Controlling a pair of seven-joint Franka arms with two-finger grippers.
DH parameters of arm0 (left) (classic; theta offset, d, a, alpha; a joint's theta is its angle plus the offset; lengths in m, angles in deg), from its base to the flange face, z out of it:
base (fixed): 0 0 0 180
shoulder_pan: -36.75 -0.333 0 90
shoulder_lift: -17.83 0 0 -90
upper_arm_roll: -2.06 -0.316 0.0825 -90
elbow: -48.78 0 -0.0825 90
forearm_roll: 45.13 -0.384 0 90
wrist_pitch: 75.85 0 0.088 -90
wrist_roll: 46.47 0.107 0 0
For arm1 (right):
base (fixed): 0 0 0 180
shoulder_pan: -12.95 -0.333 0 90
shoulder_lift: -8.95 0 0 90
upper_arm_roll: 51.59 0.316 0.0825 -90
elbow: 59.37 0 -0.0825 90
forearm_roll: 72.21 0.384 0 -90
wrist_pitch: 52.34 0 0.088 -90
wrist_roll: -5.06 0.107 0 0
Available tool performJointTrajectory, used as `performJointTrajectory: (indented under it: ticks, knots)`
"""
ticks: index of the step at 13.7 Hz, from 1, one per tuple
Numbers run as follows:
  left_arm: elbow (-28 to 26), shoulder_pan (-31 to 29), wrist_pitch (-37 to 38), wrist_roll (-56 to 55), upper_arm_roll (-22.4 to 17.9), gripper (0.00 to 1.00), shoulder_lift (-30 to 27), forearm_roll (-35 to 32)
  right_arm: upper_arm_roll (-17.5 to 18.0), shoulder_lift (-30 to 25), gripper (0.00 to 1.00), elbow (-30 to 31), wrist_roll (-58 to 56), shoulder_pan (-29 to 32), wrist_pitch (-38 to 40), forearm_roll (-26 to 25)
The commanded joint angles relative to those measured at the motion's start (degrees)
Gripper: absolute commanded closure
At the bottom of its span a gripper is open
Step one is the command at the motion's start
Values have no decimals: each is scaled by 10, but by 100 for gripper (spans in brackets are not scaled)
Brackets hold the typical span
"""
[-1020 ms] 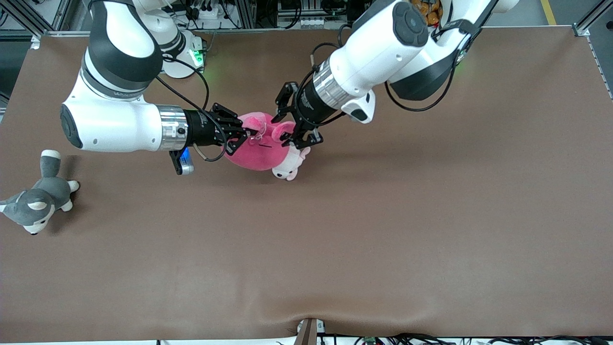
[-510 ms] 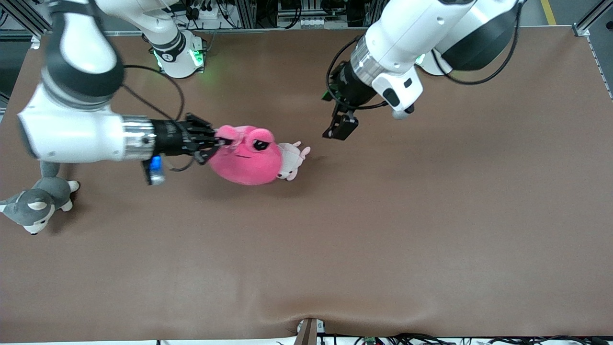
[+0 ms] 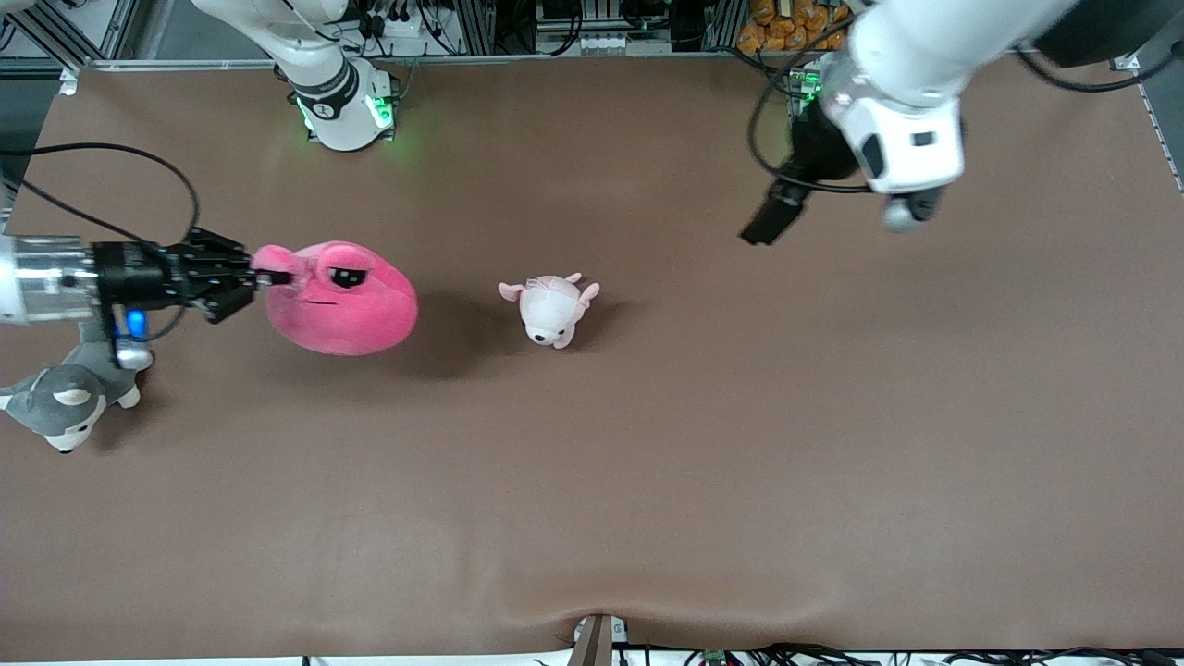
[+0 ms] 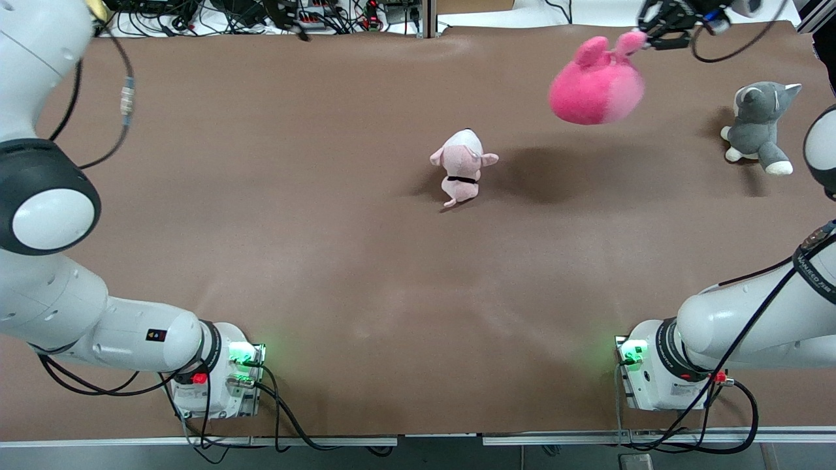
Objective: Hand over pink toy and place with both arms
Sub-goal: 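Carry the pink plush with the right gripper while the left gripper withdraws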
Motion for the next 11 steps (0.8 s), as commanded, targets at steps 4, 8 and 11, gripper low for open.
performJointTrajectory:
  ticks: [4,8,11]
  knots:
    - [-8,-18,34,109,4,0,-8,-94,13,56,100,7,-143,92,31,-83]
    - [-7,-23,44,212,-8,0,-12,-128,13,137,100,2,-247,142,32,-118]
    - [-8,-28,44,270,-16,0,-13,-133,13,194,100,-18,-309,157,31,-127]
